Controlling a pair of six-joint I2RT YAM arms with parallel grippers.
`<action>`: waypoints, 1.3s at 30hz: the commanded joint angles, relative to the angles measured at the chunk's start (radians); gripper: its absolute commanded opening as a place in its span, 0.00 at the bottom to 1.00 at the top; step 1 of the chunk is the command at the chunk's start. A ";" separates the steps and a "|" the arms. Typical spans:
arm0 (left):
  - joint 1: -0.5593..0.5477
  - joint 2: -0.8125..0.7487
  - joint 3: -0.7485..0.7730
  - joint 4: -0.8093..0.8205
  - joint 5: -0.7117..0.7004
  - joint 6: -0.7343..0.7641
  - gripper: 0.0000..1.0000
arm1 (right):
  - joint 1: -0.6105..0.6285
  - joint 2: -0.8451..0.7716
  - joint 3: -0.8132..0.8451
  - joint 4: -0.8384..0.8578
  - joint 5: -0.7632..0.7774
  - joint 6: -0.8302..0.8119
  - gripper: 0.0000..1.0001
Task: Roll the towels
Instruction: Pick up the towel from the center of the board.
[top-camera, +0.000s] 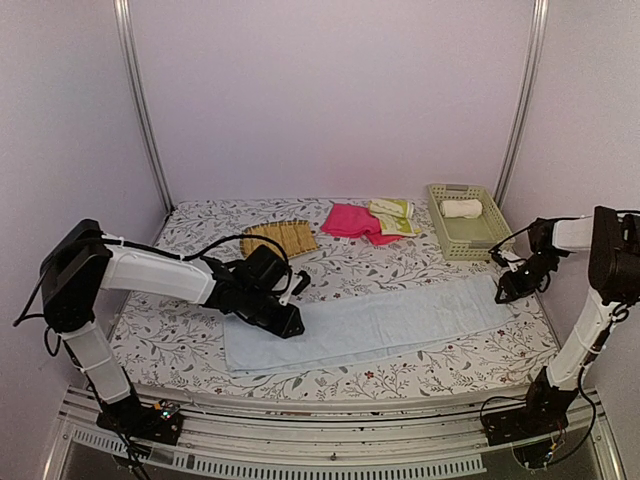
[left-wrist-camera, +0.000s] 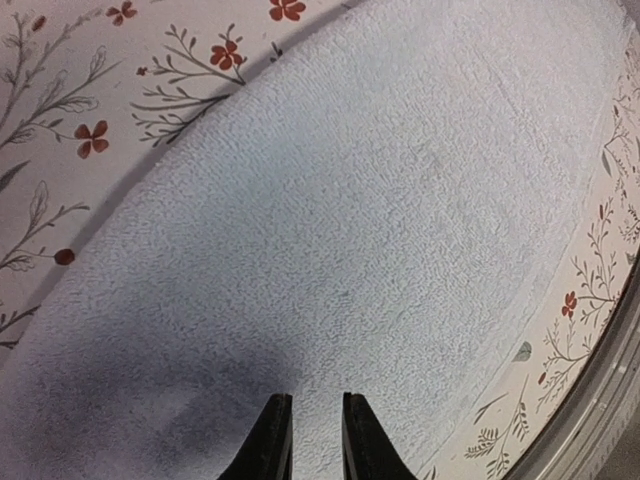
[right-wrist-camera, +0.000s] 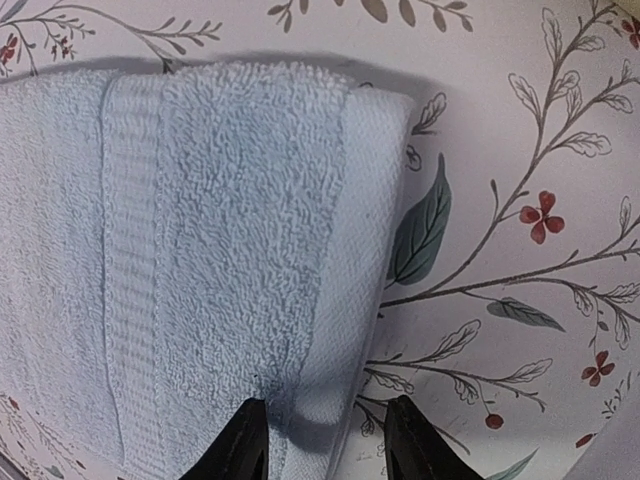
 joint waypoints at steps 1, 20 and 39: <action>-0.025 0.018 0.025 0.019 0.000 0.013 0.19 | 0.017 0.023 -0.020 0.042 0.059 0.016 0.43; -0.034 -0.001 -0.006 0.000 -0.057 0.012 0.18 | -0.005 0.143 0.011 0.088 0.302 0.078 0.24; -0.031 -0.056 -0.062 -0.061 -0.204 -0.054 0.18 | -0.031 -0.107 0.182 -0.131 -0.067 0.064 0.03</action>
